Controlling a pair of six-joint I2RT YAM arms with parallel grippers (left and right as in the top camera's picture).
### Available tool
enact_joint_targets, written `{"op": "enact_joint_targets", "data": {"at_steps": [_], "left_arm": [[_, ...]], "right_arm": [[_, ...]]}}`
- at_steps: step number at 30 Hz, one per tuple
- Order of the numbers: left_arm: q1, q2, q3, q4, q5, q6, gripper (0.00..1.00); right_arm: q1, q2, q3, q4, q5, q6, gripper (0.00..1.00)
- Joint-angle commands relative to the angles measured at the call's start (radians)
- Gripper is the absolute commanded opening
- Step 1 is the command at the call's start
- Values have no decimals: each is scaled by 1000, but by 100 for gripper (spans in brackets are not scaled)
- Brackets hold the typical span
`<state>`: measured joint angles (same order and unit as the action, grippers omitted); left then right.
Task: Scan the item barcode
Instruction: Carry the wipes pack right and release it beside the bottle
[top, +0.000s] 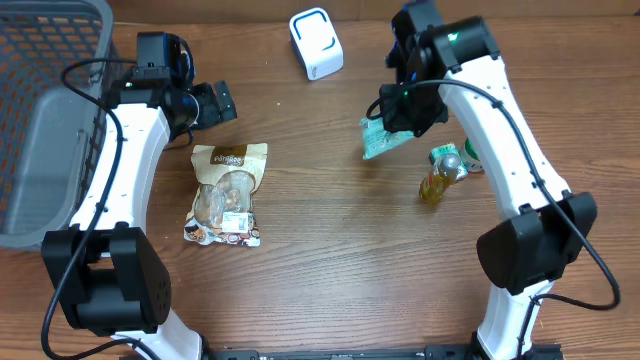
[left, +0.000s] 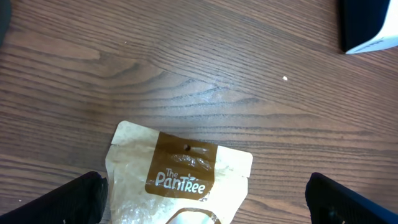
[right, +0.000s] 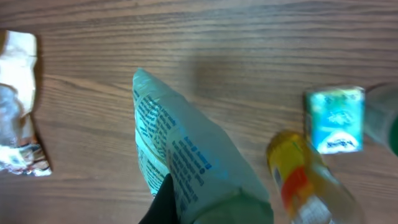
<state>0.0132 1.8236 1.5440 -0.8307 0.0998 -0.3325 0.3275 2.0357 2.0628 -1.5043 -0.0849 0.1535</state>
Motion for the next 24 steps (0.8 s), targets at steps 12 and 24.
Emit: {"op": "enact_joint_targets", "data": {"at_steps": [12, 24], "left_arm": [[-1, -5, 9, -1, -6, 23, 100], [-1, -5, 9, -1, -6, 23, 100]], "right_arm": [[-2, -15, -388, 298, 18, 90, 10], [4, -15, -388, 393, 56, 140, 49]]}}
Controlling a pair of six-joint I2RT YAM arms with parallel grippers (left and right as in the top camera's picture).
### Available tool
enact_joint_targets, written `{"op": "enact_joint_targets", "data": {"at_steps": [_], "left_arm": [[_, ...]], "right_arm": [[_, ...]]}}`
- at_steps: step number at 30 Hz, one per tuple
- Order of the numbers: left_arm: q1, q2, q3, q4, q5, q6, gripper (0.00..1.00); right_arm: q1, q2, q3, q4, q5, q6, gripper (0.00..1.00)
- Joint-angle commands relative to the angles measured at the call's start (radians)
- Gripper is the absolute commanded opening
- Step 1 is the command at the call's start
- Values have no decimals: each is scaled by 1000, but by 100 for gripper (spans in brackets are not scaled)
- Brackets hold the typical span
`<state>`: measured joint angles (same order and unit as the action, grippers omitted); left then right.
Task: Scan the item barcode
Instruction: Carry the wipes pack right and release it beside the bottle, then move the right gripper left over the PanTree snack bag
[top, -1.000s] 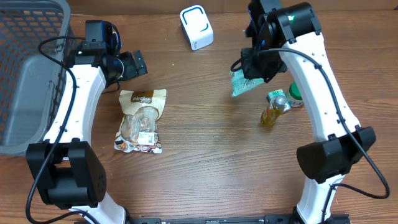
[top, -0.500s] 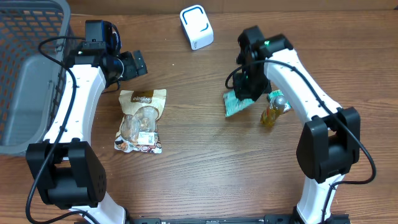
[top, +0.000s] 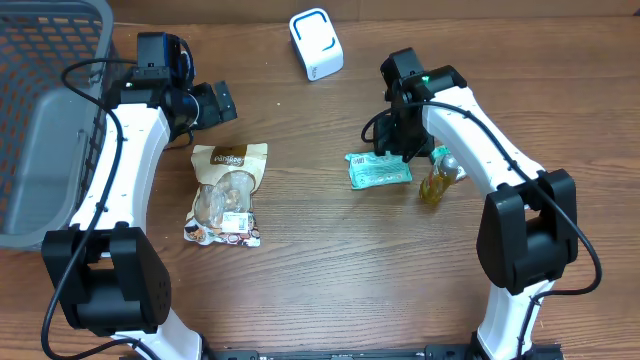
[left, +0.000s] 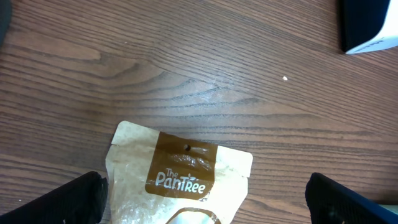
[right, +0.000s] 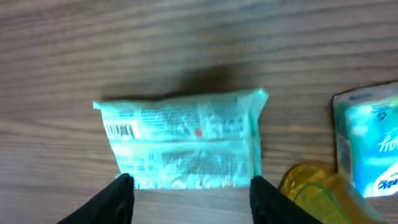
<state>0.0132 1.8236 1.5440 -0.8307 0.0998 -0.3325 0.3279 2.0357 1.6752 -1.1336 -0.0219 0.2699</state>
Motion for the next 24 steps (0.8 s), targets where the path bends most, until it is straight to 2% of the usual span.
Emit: {"op": "enact_joint_targets", "data": {"at_steps": [1, 2, 3, 5, 10, 18, 24], "left_arm": [[-1, -5, 9, -1, -6, 23, 100], [-1, -5, 9, -1, -6, 23, 100], [-1, -5, 9, -1, -6, 23, 100], [-1, -5, 9, -1, -6, 23, 100], [-1, -5, 9, -1, -6, 23, 100], [-1, -5, 9, -1, -6, 23, 100], [-1, -5, 9, -1, -6, 23, 100]], "right_arm": [[8, -15, 0, 33, -27, 23, 44], [15, -15, 0, 47, -49, 24, 38], [27, -15, -1, 66, -67, 43, 29], [44, -14, -1, 85, -70, 71, 17], [132, -11, -31, 203, -66, 154, 5], [248, 13, -174, 420, 66, 221, 4], [246, 54, -198, 446, 120, 220, 4]]}}
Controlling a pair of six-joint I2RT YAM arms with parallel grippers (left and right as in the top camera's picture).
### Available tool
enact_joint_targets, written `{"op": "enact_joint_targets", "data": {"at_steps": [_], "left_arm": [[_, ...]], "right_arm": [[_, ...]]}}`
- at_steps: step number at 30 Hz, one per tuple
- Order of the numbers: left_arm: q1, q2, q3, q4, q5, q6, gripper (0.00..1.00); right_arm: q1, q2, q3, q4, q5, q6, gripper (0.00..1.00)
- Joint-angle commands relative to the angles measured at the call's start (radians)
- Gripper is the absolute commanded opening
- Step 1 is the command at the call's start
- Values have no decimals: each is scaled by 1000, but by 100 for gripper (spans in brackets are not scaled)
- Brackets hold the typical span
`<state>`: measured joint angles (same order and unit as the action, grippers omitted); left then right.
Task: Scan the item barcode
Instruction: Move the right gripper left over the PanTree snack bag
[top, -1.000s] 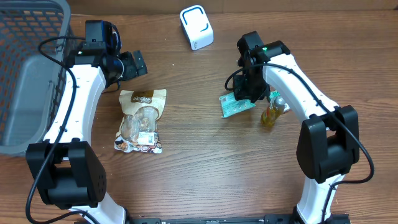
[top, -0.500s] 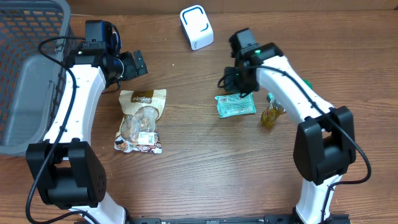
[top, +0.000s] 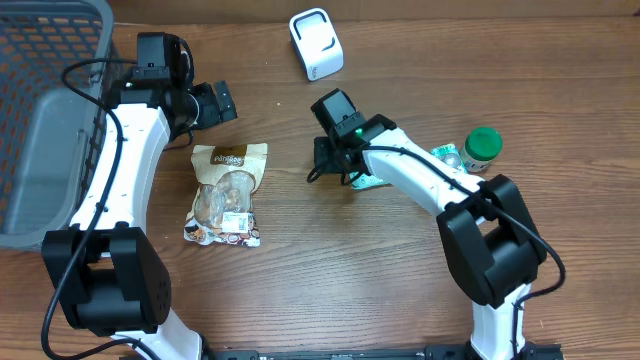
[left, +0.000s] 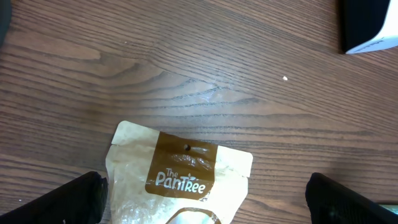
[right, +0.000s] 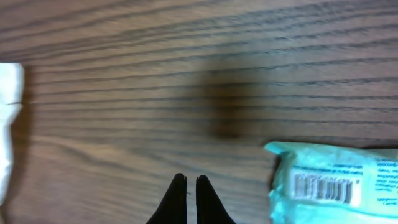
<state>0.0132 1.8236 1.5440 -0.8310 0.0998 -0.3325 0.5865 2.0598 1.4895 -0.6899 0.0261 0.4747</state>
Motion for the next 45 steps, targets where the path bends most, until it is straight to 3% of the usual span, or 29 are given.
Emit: {"op": "enact_joint_targets", "data": {"at_steps": [1, 12, 17, 28, 34, 37, 40, 42, 45], "left_arm": [[-1, -5, 9, -1, -6, 23, 100], [-1, -5, 9, 0, -6, 23, 100], [-1, -5, 9, 0, -6, 23, 100], [-1, -5, 9, 0, -6, 23, 100], [-1, -5, 9, 1, -6, 22, 100], [-1, -5, 9, 0, -6, 22, 100], [-1, -4, 9, -159, 69, 35, 100], [-1, -4, 8, -208, 31, 62, 100], [0, -4, 6, -294, -90, -26, 100]], "right_arm": [[-16, 33, -12, -7, 93, 16, 4], [-106, 34, -12, -171, 292, 28, 4], [-145, 33, -12, -185, 224, 49, 5], [-134, 33, -7, -32, -217, -57, 29], [-134, 33, -7, -18, -232, -58, 43], [-132, 33, -8, -14, -258, -61, 44], [-132, 33, -9, -14, -275, -61, 45], [-132, 33, -10, -15, -275, -61, 45], [-132, 33, -10, -14, -275, -61, 45]]}}
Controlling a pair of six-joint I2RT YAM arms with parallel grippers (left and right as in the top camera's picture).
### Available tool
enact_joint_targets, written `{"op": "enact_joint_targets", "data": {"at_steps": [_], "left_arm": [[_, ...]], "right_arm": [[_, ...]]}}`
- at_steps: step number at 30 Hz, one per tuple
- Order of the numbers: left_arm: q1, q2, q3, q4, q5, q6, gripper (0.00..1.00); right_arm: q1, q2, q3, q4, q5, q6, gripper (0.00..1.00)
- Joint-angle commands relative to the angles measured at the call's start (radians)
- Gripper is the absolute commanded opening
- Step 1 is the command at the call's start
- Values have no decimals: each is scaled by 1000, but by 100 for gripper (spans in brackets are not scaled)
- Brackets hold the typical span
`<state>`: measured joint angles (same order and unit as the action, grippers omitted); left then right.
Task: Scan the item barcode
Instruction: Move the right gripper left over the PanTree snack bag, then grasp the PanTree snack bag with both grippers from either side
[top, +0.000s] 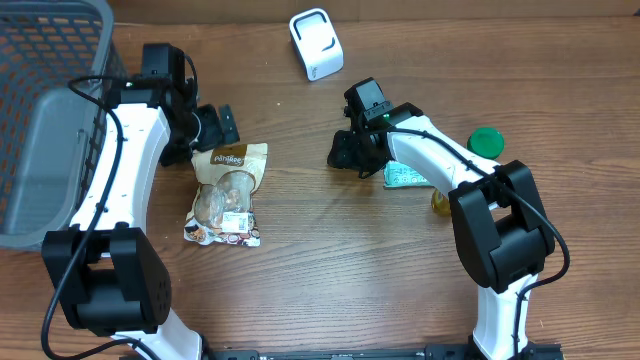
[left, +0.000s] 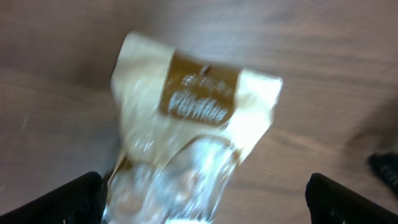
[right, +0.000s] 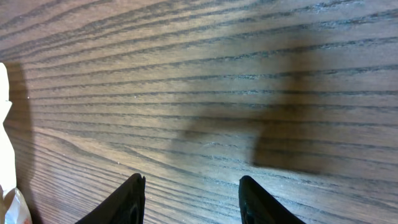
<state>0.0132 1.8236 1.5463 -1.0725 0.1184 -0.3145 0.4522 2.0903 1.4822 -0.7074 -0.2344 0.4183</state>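
A tan and clear snack pouch lies flat at the left. My left gripper hangs open just over its top edge; in the left wrist view the blurred pouch lies between the wide-apart fingers. A teal packet lies on the table, partly under my right arm. My right gripper stands open to its left over bare wood, holding nothing. The white scanner sits at the back.
A grey mesh basket fills the far left. A green-capped bottle and a yellow bottle sit to the right of the teal packet. The pouch's edge shows at the left of the right wrist view.
My left gripper has come down and forward over the snack pouch, which now fills its view. My right gripper was shut and now stands open, a little farther right.
My right gripper held the teal packet up in the air near the scanner. Then the packet lay flat on the table, barcode up, with the gripper open above it. Later the gripper was shut to the packet's left. The left arm kept still until now.
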Motion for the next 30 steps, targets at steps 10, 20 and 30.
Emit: {"op": "enact_joint_targets", "data": {"at_steps": [10, 20, 30], "left_arm": [[0, -4, -151, -16, -316, -117, 4], [-7, -4, -377, 211, -93, -47, 4], [-106, -4, -406, 302, 138, 109, 4]], "right_arm": [[2, 3, -2, 4, -14, -5, 50], [2, 3, -2, -4, -15, -8, 52], [1, 3, -2, -11, -14, -8, 58]]}}
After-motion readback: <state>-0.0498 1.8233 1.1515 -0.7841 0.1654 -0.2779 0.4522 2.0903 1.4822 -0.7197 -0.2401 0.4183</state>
